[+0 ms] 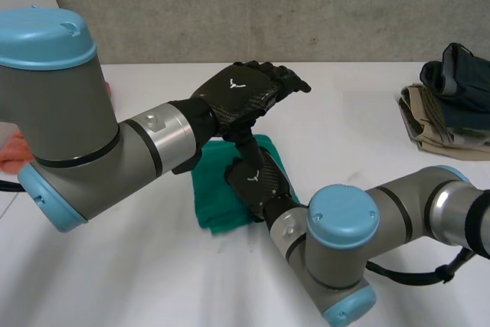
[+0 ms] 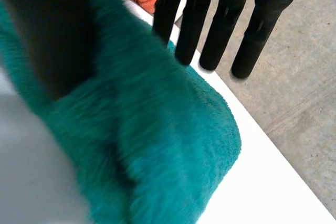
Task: Fold the laundry.
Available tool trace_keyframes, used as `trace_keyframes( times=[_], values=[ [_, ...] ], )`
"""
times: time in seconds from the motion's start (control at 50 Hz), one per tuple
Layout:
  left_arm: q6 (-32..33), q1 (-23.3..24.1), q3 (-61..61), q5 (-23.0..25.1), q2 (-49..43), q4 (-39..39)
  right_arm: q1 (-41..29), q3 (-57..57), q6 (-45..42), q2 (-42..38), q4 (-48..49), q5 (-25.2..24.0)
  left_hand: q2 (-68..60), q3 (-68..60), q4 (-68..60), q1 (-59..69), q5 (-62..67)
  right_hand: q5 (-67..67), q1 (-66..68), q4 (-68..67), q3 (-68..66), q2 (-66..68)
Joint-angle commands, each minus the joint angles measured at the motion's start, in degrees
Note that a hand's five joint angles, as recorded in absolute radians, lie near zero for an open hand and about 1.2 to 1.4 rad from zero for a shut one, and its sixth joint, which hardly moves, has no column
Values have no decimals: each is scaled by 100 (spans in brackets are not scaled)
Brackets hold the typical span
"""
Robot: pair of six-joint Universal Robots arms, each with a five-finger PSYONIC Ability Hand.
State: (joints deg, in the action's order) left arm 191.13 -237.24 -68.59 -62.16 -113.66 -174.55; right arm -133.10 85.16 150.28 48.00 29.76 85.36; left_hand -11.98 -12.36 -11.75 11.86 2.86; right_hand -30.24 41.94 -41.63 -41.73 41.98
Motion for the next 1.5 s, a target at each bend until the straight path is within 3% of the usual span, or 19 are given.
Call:
trace_keyframes(
  times=[0.02,0.24,0.34,0.56,0.62,0.72,0.88,1.06,1.24,1.26,1.32,1.4,1.5],
  values=[
    [-5,-50,4,2,46,0,117,-631,19,-308,-14,16,177,215,153,-165,-264,-3976,3806,-3836,-3827,3802],
    [-66,-349,48,-103,520,-18,1014,-1440,528,561,56,7,177,215,153,-165,-264,-3976,3806,-3837,-3827,3802],
    [-242,-402,83,-147,714,-35,1759,-1967,1073,894,424,51,160,198,136,-148,-247,-3976,3806,-3837,-3827,3802],
    [-383,-358,4,-130,802,-123,3606,-2012,1504,1344,1761,-89,160,198,136,-148,-247,-3976,3806,-3837,-3827,3802],
    [-383,-349,-5,-130,784,-123,4256,-1977,1899,1107,2007,-466,160,198,136,-148,-247,-3976,3806,-3837,-3827,3802],
    [-383,-288,-66,-138,741,-123,5161,-1925,2532,265,2095,-1528,160,198,136,-148,-247,-3976,3806,-3837,-3827,3802],
    [-365,-235,-233,-138,600,-132,6181,-1600,2428,-774,2411,-2672,160,198,136,-148,-247,-3976,3806,-3837,-3827,3802],
    [-365,-165,-339,-130,573,-132,6692,-914,2410,-283,2447,-4000,160,198,136,-148,-247,-3976,3806,-3837,-3827,3802],
    [-392,-33,-357,-103,635,-132,6850,-843,2779,166,2429,-4256,160,198,136,-148,-247,-3976,3806,-3837,-3827,3802],
    [-392,-7,-357,-103,635,-132,6850,-808,2753,244,2333,-4177,160,198,136,-148,-247,-2783,2613,-2643,-2634,2609],
    [-392,29,-357,-103,644,-132,6886,-659,2761,368,2140,-4141,160,198,137,-148,-248,2628,-2798,2768,2777,-2803],
    [-392,72,-392,-94,696,-132,6920,-553,2735,824,1210,-3975,160,198,137,-148,-248,3024,-3194,3163,3173,-3198],
    [-392,125,-392,-86,819,-141,7271,-781,2280,1509,-703,-3274,160,198,137,-148,-248,3024,-3194,3163,3173,-3198]
  ],
)
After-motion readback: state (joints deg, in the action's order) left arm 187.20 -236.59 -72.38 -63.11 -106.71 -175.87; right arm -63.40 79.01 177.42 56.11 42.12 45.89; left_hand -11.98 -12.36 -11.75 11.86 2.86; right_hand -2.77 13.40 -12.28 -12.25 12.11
